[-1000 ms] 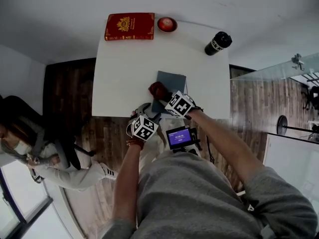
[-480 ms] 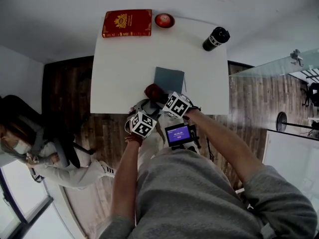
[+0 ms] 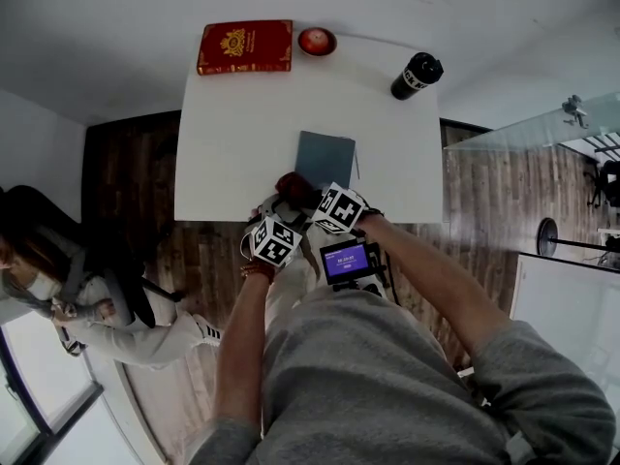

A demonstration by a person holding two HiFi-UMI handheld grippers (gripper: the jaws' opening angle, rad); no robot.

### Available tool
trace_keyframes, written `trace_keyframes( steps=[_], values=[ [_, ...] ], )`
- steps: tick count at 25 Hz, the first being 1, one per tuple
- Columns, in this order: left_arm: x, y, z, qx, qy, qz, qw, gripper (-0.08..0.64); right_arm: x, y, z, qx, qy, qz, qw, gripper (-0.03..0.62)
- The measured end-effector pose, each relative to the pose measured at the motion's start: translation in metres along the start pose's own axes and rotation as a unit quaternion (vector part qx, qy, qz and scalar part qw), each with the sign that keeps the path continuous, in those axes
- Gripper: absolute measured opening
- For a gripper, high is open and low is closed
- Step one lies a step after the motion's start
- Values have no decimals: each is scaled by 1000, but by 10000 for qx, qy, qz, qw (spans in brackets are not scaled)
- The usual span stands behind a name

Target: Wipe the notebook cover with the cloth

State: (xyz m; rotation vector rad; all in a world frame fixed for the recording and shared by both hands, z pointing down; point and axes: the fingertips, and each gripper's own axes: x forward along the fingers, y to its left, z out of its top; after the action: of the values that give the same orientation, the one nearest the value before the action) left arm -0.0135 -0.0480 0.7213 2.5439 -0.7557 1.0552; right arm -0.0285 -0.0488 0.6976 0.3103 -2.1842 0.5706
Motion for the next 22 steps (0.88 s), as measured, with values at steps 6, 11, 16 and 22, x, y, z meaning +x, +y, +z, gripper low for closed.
trace_keyframes(
  steps=[6, 11, 16, 22],
  values=[
    [-1, 0, -2, 31, -23, -1, 10000, 283, -12, -3, 7, 11, -271, 287, 9992, 58],
    [0, 1, -1, 44, -20, -7, 10000, 283, -48, -30, 25, -212, -671, 122, 9974, 59],
    [0, 0, -1, 51, -26, 6, 10000, 284, -95, -86, 52, -364, -1194, -598, 9904, 60],
    [1, -1, -2, 16, -16, -3, 10000, 284, -127, -165, 56, -442, -1177, -1670, 9779, 60]
  ],
)
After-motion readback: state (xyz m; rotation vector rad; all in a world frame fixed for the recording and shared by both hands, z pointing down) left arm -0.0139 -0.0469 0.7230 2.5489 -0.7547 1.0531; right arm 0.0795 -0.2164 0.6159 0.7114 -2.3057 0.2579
